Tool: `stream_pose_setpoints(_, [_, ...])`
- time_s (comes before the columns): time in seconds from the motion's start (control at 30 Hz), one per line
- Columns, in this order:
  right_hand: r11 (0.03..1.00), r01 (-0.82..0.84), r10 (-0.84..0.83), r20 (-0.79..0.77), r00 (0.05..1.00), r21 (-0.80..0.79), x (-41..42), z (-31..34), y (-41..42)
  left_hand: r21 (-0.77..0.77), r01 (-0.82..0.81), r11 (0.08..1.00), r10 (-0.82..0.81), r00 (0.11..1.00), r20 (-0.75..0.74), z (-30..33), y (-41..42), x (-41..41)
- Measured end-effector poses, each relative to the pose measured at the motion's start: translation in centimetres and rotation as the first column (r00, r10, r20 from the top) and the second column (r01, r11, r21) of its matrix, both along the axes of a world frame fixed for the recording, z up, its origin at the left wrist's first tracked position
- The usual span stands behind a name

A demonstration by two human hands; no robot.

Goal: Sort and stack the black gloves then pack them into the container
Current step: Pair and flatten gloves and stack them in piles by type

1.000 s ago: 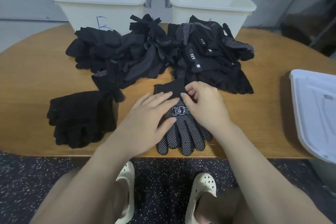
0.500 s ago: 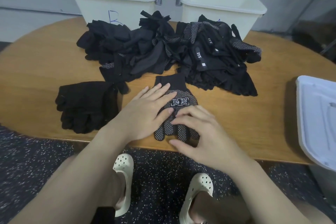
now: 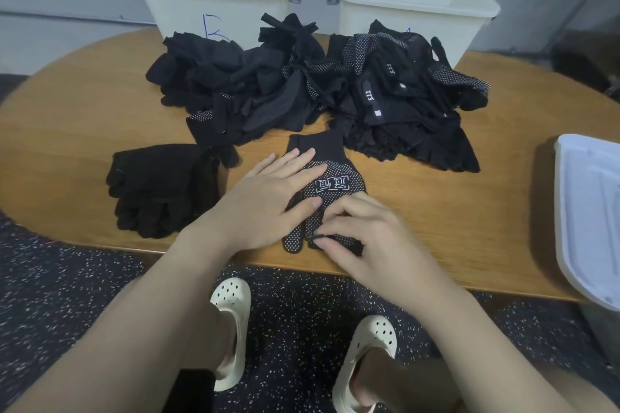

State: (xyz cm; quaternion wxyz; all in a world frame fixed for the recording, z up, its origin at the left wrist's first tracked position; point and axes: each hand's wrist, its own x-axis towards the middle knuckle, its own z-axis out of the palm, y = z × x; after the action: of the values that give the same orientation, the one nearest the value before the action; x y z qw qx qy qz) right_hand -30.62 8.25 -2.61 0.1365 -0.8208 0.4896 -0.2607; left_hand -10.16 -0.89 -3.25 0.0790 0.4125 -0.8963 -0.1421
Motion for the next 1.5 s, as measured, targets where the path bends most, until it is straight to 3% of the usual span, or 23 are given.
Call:
stream_pose_setpoints(0.2, [0.995,-0.020,0.018,0.025,1.000,0.101,-1.0,0.4,0.6,0.008,-0.001,1.000,0.001,1.000,-0.007,-0.1,0.1,0.0])
stream_pose_setpoints(0.47, [0.999,0.015,-0.014,-0.027,1.000,0.035,-0.7,0.3,0.2,0.004,-0.009,1.000,0.009,1.000,-0.014,0.0,0.1,0.0])
stream_pose_setpoints(0.97, [0.990,0.103,-0.118,0.183,0.976,0.091,-0.4,0.3,0.0,-0.002,-0.013,1.000,0.013,1.000,-0.017,0.0,0.0,0.1])
stream_pose_setpoints(1.07, [0.981,0.190,-0.192,0.041,0.980,0.048,-0.2,0.4,0.0,-0.008,-0.002,1.000,0.002,1.000,-0.009,0.0,0.2,0.0])
stream_pose_setpoints(1.27, [0.945,0.237,-0.145,-0.360,0.921,0.225,0.5,0.8,-0.3,-0.078,-0.110,0.991,0.109,0.994,-0.012,0.4,1.5,-0.5])
stream_pose_setpoints(1.37, [0.950,0.269,-0.196,-0.364,0.910,0.161,0.8,1.5,-0.4,-0.095,-0.162,0.982,0.154,0.985,-0.081,0.5,1.2,-1.0])
stream_pose_setpoints(1.5, [0.947,0.322,-0.311,-0.238,0.920,0.011,1.4,1.5,-1.4,-0.106,-0.192,0.976,0.182,0.979,-0.096,0.4,0.0,-1.2])
